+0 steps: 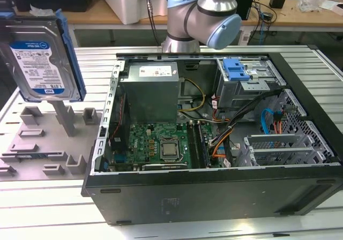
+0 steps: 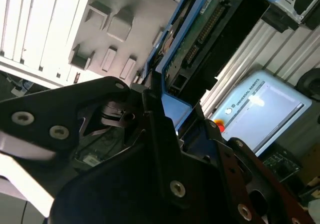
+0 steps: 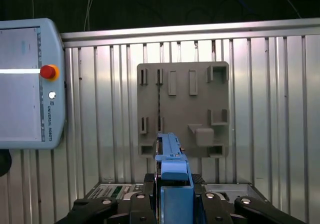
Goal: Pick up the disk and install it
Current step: 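Pick up the disk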
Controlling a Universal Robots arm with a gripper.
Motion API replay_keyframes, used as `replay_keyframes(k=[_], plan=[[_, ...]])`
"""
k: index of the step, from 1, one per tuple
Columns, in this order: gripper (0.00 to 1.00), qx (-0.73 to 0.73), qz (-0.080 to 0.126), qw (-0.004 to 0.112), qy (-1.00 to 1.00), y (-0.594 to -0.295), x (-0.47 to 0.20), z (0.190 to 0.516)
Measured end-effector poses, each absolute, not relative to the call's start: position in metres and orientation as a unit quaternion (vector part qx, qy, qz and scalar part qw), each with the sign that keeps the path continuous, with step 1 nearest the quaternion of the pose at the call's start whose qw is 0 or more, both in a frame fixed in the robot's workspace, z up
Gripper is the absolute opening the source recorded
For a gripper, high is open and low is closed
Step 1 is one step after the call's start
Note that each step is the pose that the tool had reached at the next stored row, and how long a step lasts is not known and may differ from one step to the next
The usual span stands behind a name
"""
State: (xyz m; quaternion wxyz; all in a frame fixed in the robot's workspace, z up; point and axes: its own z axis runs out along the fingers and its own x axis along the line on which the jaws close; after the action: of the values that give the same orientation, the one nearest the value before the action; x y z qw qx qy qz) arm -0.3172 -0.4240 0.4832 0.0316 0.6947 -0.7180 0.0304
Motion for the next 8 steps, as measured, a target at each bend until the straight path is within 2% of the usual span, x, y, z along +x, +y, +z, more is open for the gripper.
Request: replay_keyframes(k=[8], plan=[[0.36, 0.695, 0.029, 0.033, -0.718, -0.427, -0.288, 0.484]])
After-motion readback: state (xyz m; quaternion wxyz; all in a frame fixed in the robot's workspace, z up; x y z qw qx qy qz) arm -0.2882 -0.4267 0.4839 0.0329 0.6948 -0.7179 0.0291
